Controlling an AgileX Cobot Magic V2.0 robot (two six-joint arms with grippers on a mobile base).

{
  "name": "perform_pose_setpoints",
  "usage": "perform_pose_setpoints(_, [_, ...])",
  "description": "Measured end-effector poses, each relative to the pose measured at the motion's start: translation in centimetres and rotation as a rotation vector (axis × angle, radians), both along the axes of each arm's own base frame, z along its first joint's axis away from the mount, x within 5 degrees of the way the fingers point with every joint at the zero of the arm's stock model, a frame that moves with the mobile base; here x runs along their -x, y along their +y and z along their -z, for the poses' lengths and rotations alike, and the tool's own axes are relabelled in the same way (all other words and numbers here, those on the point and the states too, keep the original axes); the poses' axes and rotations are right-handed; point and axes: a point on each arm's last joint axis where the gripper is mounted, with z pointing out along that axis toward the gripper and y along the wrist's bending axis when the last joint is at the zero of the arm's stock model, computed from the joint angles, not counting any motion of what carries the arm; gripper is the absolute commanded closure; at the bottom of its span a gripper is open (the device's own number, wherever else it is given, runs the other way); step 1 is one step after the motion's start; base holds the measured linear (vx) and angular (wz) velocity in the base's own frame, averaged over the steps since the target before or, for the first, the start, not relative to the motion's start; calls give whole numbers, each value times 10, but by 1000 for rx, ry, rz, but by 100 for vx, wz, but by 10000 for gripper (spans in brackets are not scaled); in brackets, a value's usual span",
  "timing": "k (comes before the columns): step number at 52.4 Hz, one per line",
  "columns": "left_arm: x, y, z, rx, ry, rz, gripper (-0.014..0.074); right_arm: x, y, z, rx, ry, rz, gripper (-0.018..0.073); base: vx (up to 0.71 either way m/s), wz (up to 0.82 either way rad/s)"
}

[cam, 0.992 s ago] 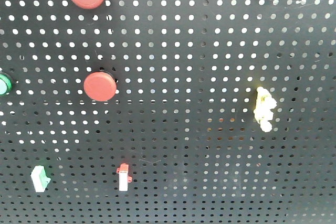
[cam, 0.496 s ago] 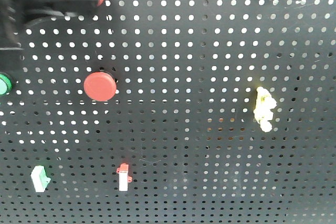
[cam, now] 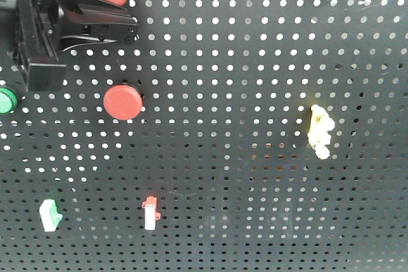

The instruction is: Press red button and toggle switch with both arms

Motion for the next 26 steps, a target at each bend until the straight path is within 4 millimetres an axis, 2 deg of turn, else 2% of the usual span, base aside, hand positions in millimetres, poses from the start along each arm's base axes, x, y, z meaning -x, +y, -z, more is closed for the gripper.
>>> perform_pose_setpoints(19, [11,2,-5,10,-2,14,595,0,0,0,0,-2,0,559,0,0])
perform_pose_setpoints(26, [22,6,-13,27,-35,8,595,0,0,0,0,-2,0,559,0,0])
